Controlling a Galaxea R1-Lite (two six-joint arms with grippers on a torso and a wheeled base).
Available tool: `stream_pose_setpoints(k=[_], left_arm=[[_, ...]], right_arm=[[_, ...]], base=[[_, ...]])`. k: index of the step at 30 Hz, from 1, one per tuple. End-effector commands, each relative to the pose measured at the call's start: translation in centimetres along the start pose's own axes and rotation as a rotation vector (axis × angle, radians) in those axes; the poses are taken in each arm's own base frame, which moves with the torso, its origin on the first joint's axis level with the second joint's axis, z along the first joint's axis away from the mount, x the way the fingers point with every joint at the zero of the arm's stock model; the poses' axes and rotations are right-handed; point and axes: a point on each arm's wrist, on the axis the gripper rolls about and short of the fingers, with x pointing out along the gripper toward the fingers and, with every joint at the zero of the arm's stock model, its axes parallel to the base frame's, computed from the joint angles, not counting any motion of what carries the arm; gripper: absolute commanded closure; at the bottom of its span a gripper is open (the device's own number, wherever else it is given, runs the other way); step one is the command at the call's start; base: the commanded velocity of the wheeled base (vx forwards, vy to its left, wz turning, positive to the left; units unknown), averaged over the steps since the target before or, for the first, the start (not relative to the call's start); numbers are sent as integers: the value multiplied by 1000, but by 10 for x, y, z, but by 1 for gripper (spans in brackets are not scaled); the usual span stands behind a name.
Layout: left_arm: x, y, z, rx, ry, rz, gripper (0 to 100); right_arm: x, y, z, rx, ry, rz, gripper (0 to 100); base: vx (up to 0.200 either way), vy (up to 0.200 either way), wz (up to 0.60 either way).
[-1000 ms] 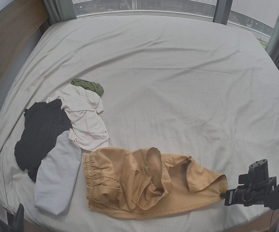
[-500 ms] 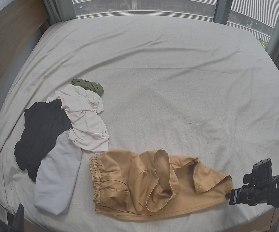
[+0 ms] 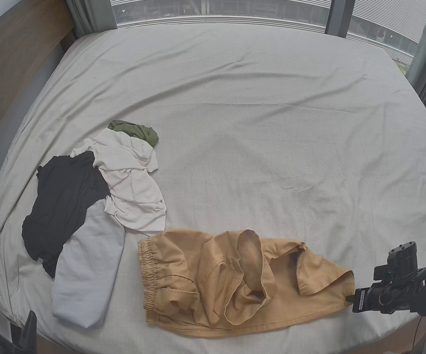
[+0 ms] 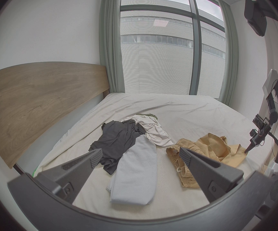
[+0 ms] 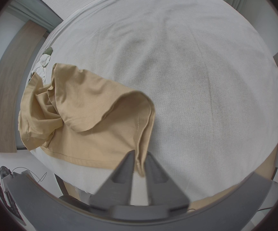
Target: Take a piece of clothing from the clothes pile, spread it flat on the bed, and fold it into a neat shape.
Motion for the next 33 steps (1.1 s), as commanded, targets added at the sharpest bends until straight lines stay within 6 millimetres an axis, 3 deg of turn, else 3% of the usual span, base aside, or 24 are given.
stream_pose_setpoints(k=[1, 8, 14, 20, 23, 25, 26, 33], left_arm=[[0, 0, -5, -1, 1, 0, 0], [0, 0, -5, -1, 1, 0, 0], [0, 0, -5, -1, 1, 0, 0], [0, 0, -5, -1, 1, 0, 0], [0, 0, -5, -1, 1, 0, 0], [0, 0, -5, -1, 1, 0, 0], [0, 0, -5, -2, 1, 0, 0], [0, 0, -5, -2, 1, 0, 0]], right_arm=[[-16, 5, 1, -19, -70, 44, 0], [-56, 22, 8, -90, -286, 166, 0], [-70, 27, 8, -122, -355, 218, 0], [-77, 54, 10, -222, -366, 385, 0], [-79, 78, 16, -278, -370, 476, 0], [-79, 78, 16, -278, -370, 476, 0], [-79, 93, 26, -293, -389, 515, 0], [-77, 128, 39, -339, -401, 605, 0]], base=[[0, 0, 0], [0, 0, 0], [0, 0, 0], [0, 0, 0], [0, 0, 0], [0, 0, 0], [0, 0, 0], [0, 0, 0]])
